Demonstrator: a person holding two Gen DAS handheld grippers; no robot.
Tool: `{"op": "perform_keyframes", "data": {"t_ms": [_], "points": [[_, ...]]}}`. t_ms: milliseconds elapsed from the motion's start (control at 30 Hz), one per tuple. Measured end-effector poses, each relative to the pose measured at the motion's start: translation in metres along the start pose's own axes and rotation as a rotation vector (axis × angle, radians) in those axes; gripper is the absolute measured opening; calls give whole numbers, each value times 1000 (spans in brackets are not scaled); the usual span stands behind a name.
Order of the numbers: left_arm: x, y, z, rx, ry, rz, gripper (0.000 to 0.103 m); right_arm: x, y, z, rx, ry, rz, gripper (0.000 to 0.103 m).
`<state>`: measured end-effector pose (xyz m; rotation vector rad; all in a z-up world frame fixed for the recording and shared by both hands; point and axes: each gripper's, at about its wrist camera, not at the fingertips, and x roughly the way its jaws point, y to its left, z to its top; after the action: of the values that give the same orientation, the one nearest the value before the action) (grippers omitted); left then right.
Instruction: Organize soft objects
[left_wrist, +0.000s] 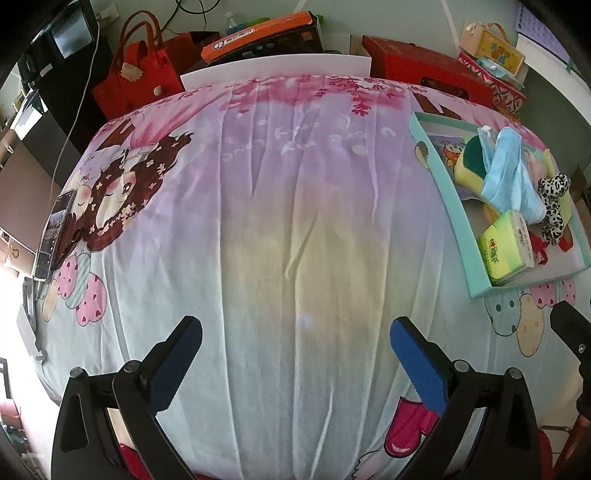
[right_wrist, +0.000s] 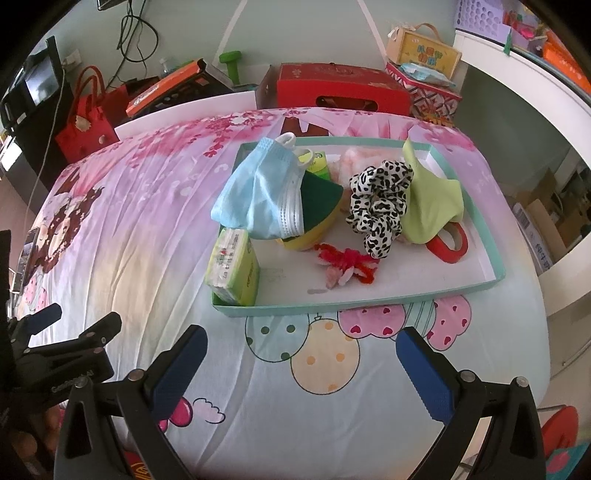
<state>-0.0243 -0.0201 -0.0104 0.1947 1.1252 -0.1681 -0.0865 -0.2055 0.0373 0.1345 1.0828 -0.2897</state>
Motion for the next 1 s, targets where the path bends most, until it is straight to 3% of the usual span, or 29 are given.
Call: {"op": "perform_keyframes", "data": {"t_ms": [1000], "points": [[4,-2,-1,23,1,3,102,7,0,1,-8,8,-2,103]]}}
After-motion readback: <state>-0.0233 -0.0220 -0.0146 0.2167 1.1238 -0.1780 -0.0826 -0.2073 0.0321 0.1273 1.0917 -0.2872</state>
